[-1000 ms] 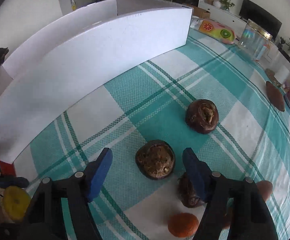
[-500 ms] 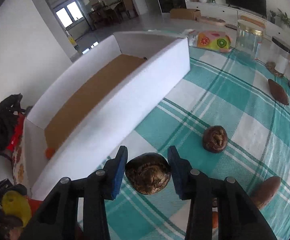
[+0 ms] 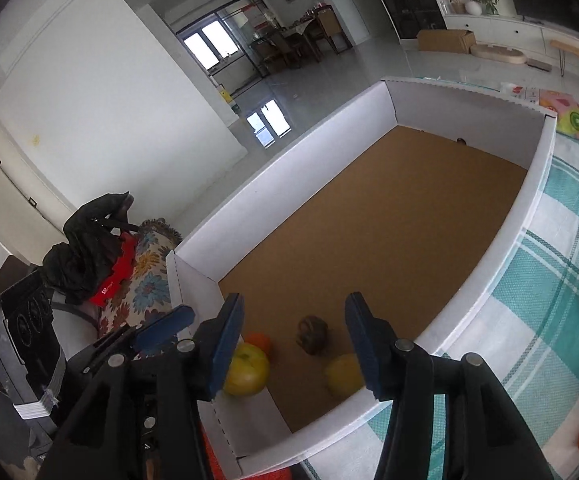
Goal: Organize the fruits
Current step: 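Drop the yellow fruit into the box with the left tool while the right tool drops a brown fruit, then withdraw both tools from the box back over the table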
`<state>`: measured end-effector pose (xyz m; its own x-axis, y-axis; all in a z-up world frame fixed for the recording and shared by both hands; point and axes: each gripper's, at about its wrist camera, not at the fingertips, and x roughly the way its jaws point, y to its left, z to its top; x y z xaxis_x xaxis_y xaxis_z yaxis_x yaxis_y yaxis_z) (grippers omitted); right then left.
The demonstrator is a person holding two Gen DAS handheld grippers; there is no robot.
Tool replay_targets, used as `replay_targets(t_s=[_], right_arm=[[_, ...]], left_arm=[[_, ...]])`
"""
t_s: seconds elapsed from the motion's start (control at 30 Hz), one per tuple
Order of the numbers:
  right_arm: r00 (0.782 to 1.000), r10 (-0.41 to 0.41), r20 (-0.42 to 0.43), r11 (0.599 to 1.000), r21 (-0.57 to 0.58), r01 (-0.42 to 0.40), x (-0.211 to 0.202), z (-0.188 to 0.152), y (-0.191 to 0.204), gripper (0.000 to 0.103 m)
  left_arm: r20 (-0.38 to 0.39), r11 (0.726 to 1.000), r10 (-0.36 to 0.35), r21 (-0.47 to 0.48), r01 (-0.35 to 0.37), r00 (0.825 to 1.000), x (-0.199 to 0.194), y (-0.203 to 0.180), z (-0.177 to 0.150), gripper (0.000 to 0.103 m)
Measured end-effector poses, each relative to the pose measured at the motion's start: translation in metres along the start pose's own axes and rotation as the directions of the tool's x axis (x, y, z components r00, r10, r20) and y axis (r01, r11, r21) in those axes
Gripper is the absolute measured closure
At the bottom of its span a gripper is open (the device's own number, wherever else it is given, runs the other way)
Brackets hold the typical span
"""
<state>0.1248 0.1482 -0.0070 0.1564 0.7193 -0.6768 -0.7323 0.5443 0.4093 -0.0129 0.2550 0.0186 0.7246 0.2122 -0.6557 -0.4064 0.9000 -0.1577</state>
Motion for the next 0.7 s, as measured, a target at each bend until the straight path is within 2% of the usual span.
replay_targets(t_s=[0.1, 0.2, 0.27, 0.33, 0.4, 0.47, 0.5, 0.57, 0.6, 0.7], right_arm=[[0.991, -0.084, 0.104, 0.996, 0.016, 0.083, -0.045, -0.015, -0.023, 0.043], [0.954, -0.237, 0.184, 0.971, 0.07, 0.228, -0.093, -0.047, -0.057, 0.037], [0.907, -0.364, 0.214, 0.93, 0.137, 0.34, -0.124, -0.075, -0.088, 0.036], [0.845, -0.488, 0.218, 0.867, 0.229, 0.442, -0.154, -0.106, -0.121, 0.036], [0.77, -0.606, 0.201, 0.782, 0.325, 0.531, -0.184, -0.14, -0.156, 0.036], [0.681, -0.718, 0.143, 0.669, 0.41, 0.62, -0.211, -0.173, -0.19, 0.036], [0.649, -0.753, 0.109, 0.619, 0.454, 0.641, -0.222, -0.188, -0.207, 0.036], [0.599, -0.8, 0.036, 0.528, 0.515, 0.675, -0.24, -0.214, -0.241, 0.036], [0.581, -0.814, -0.008, 0.493, 0.519, 0.698, -0.244, -0.221, -0.254, 0.036], [0.566, -0.819, -0.094, 0.446, 0.516, 0.731, -0.247, -0.239, -0.282, 0.036]], left_arm=[[0.027, 0.997, -0.076, 0.034, 0.075, 0.997, -0.004, -0.026, 0.001, 0.015], [0.001, 0.977, -0.182, 0.118, 0.18, 0.983, -0.004, -0.069, -0.006, 0.013], [-0.045, 0.95, -0.243, 0.19, 0.247, 0.969, 0.001, -0.102, -0.016, 0.01], [-0.111, 0.92, -0.286, 0.245, 0.306, 0.952, 0.014, -0.132, -0.03, 0.01], [-0.153, 0.896, -0.304, 0.288, 0.337, 0.94, 0.031, -0.156, -0.046, 0.01], [-0.2, 0.883, -0.298, 0.315, 0.349, 0.933, 0.055, -0.174, -0.059, 0.01], [-0.217, 0.877, -0.297, 0.322, 0.355, 0.93, 0.064, -0.181, -0.065, 0.01], [-0.222, 0.87, -0.282, 0.352, 0.346, 0.933, 0.08, -0.192, -0.074, 0.01], [-0.217, 0.866, -0.27, 0.372, 0.335, 0.938, 0.087, -0.196, -0.08, 0.01], [-0.211, 0.864, -0.243, 0.396, 0.31, 0.947, 0.107, -0.207, -0.086, 0.01]])
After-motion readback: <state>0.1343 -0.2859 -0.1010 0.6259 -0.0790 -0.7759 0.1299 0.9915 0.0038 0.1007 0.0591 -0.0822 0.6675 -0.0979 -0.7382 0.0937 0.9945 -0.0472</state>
